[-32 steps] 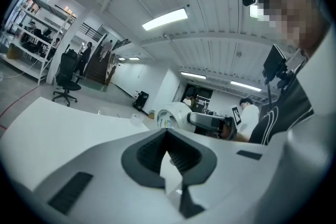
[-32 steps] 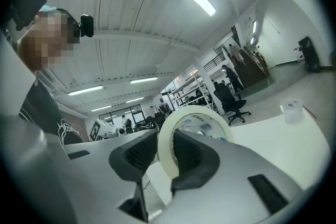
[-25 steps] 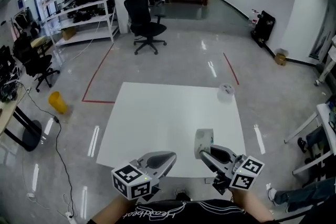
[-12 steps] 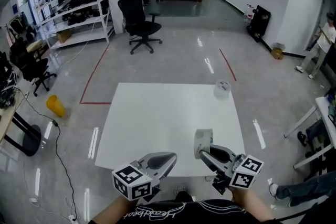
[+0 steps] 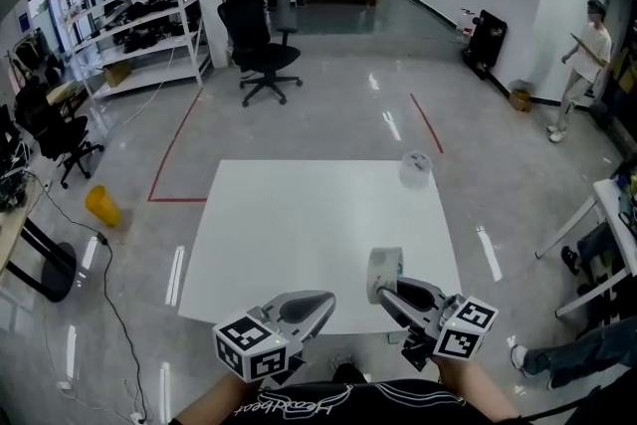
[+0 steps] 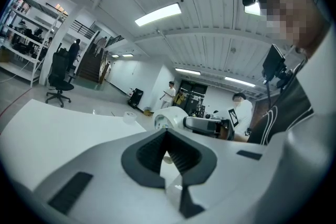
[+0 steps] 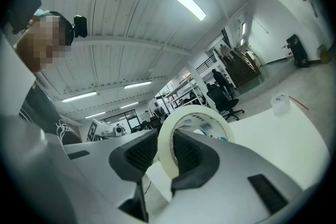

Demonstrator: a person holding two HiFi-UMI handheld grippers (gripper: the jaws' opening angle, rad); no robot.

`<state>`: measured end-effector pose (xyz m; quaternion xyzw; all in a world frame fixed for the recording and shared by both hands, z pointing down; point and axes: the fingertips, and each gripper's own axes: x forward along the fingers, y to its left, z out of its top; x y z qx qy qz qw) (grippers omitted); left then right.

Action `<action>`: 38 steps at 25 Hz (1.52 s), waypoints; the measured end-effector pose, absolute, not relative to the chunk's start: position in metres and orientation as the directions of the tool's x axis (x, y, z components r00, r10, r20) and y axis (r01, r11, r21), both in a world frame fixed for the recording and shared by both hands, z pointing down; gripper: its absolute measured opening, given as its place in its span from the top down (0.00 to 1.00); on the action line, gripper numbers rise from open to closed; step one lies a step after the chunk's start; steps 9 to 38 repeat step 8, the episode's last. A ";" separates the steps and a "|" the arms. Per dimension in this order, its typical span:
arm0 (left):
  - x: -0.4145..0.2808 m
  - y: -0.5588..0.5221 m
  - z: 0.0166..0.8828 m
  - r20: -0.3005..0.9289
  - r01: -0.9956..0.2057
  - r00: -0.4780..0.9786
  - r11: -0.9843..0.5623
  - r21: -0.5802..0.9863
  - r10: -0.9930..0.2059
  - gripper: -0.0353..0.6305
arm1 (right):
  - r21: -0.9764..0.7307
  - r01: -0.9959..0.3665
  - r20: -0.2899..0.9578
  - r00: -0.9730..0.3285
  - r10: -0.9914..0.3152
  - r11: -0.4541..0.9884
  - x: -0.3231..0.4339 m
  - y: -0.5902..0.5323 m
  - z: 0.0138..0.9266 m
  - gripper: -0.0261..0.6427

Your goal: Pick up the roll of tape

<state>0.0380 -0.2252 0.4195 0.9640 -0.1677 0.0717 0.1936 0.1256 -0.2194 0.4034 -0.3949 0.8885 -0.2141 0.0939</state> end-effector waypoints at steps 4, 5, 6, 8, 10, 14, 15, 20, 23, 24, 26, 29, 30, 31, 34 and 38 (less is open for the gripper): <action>0.041 -0.220 0.417 0.198 -0.341 0.937 -0.875 0.345 -0.287 0.94 | -0.450 -0.669 0.003 -0.663 -0.748 0.591 0.128 -0.213 0.403 0.82; 0.041 -0.219 0.417 0.197 -0.340 0.938 -0.875 0.344 -0.287 0.94 | -0.449 -0.670 0.002 -0.662 -0.750 0.591 0.128 -0.212 0.402 0.82; 0.041 -0.217 0.416 0.196 -0.339 0.938 -0.876 0.344 -0.287 0.94 | -0.448 -0.672 0.002 -0.661 -0.751 0.590 0.128 -0.210 0.401 0.82; 0.041 -0.214 0.415 0.193 -0.337 0.939 -0.877 0.343 -0.286 0.94 | -0.447 -0.673 0.001 -0.658 -0.753 0.589 0.129 -0.206 0.400 0.82; 0.041 -0.214 0.415 0.193 -0.337 0.939 -0.877 0.343 -0.286 0.94 | -0.447 -0.673 0.001 -0.658 -0.753 0.589 0.129 -0.206 0.400 0.82; 0.041 -0.214 0.415 0.193 -0.337 0.939 -0.877 0.343 -0.286 0.94 | -0.447 -0.673 0.001 -0.658 -0.753 0.589 0.129 -0.206 0.400 0.82; 0.041 -0.214 0.415 0.193 -0.337 0.939 -0.877 0.343 -0.286 0.94 | -0.447 -0.673 0.001 -0.658 -0.753 0.589 0.129 -0.206 0.400 0.82; 0.041 -0.214 0.415 0.193 -0.337 0.939 -0.877 0.343 -0.286 0.94 | -0.447 -0.673 0.001 -0.658 -0.753 0.589 0.129 -0.206 0.400 0.82; 0.041 -0.214 0.415 0.193 -0.337 0.939 -0.877 0.343 -0.286 0.94 | -0.447 -0.673 0.001 -0.658 -0.753 0.589 0.129 -0.206 0.400 0.82; 0.041 -0.214 0.415 0.193 -0.337 0.939 -0.877 0.343 -0.286 0.94 | -0.447 -0.673 0.001 -0.658 -0.753 0.589 0.129 -0.206 0.400 0.82; 0.041 -0.214 0.415 0.193 -0.337 0.939 -0.877 0.343 -0.286 0.94 | -0.447 -0.673 0.001 -0.658 -0.753 0.589 0.129 -0.206 0.400 0.82; 0.041 -0.214 0.415 0.193 -0.337 0.939 -0.877 0.343 -0.286 0.94 | -0.447 -0.673 0.001 -0.658 -0.753 0.589 0.129 -0.206 0.400 0.82; 0.041 -0.214 0.415 0.193 -0.337 0.939 -0.877 0.343 -0.286 0.94 | -0.447 -0.673 0.001 -0.658 -0.753 0.589 0.129 -0.206 0.400 0.82; 0.041 -0.214 0.415 0.193 -0.337 0.939 -0.877 0.343 -0.286 0.94 | -0.447 -0.673 0.001 -0.658 -0.753 0.589 0.129 -0.206 0.400 0.82; 0.041 -0.214 0.415 0.193 -0.337 0.939 -0.877 0.343 -0.286 0.94 | -0.447 -0.673 0.001 -0.658 -0.753 0.589 0.129 -0.206 0.400 0.82; 0.041 -0.214 0.415 0.193 -0.337 0.939 -0.877 0.343 -0.286 0.94 | -0.447 -0.673 0.001 -0.658 -0.753 0.589 0.129 -0.206 0.400 0.82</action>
